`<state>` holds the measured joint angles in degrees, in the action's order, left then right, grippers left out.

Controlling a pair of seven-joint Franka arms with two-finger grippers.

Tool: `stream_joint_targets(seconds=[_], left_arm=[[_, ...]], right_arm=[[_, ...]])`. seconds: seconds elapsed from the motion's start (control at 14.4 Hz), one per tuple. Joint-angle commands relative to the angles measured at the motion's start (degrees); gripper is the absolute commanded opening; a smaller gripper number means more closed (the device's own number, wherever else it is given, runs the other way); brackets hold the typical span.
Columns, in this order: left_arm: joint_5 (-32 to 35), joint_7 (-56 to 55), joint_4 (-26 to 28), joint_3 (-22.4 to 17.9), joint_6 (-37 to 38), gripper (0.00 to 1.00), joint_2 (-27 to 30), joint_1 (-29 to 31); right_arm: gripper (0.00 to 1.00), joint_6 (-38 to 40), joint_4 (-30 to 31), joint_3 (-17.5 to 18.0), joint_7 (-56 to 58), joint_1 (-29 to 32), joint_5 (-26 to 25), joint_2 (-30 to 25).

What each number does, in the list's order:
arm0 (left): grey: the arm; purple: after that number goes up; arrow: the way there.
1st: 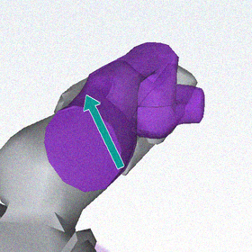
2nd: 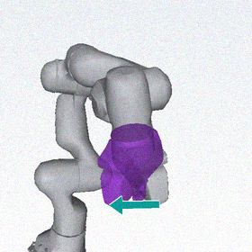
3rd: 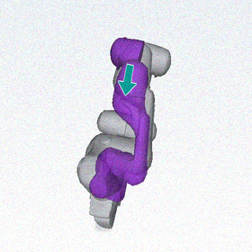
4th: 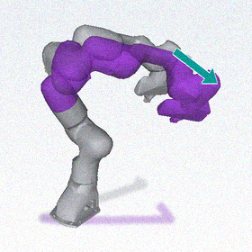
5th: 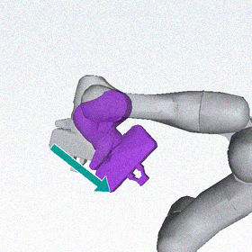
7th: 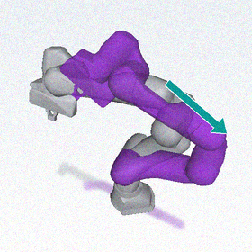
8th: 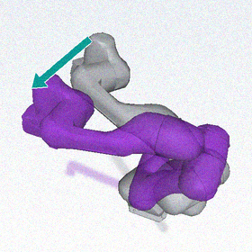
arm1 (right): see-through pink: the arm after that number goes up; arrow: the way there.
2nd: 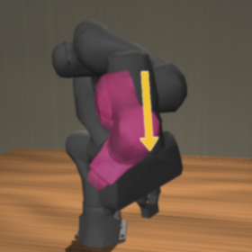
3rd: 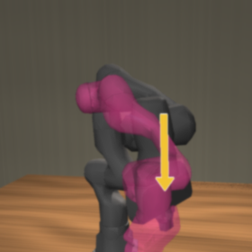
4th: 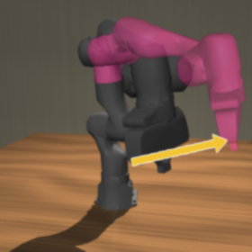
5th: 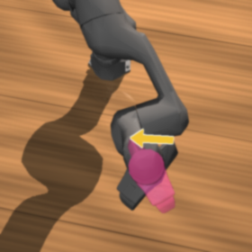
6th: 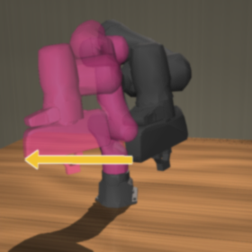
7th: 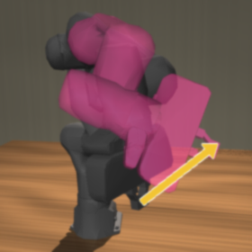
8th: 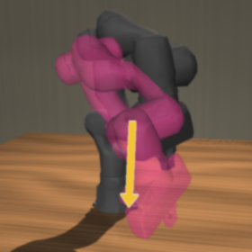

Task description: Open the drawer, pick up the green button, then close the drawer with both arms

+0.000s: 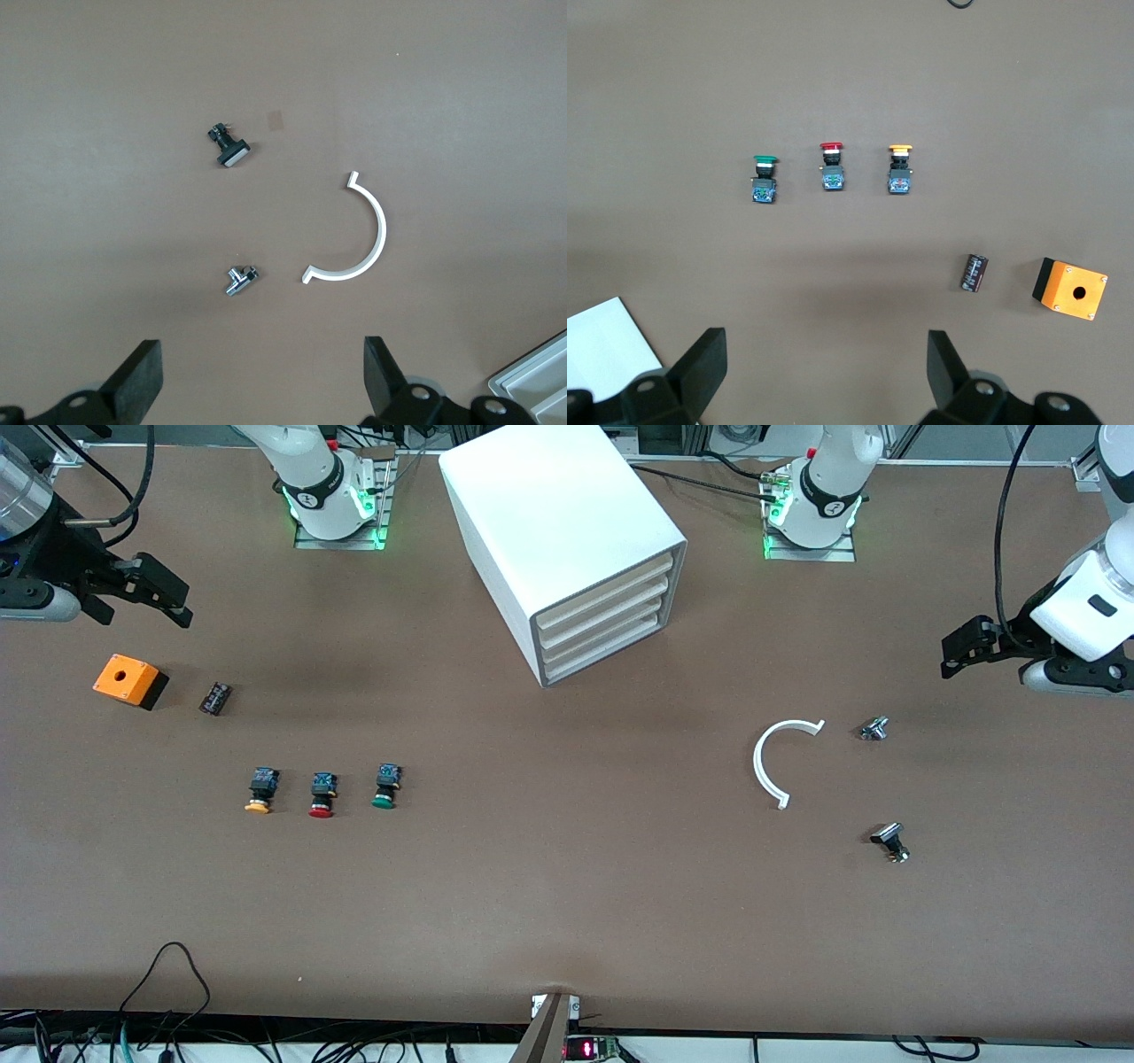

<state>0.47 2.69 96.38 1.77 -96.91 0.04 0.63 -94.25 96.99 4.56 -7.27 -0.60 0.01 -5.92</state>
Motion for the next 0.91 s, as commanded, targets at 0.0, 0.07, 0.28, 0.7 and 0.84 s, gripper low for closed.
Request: stream_joint_targets(seconds=[0.0, 0.07, 0.28, 0.7, 0.84], left_arm=[[-0.8, -0.5, -0.2, -0.5, 1.6, 1.00, 0.8, -1.0], [-0.7, -0.3, -0.5, -0.4, 3.0, 1.00, 0.8, -1.0], [-0.7, 0.1, -0.8, -0.4, 3.9, 1.00, 0.8, -1.0], [-0.7, 0.1, -0.8, -0.2, 3.7, 1.00, 0.8, -1.1], [-0.9, 0.2, -0.8, 0.2, 3.7, 1.00, 0.8, -1.0]], right_arm=[[1.00, 1.2, -0.9, 0.6, 0.2, 0.8, -0.4, -0.1], [1.00, 1.2, -0.9, 0.6, 0.2, 0.8, -0.4, -0.1], [1.00, 1.2, -0.9, 0.6, 0.2, 0.8, -0.4, -0.1], [1.00, 1.2, -1.8, 0.6, 0.3, 0.8, -0.4, 0.4], [1.00, 1.3, -2.2, 0.7, 0.4, 0.8, -0.4, 0.4]])
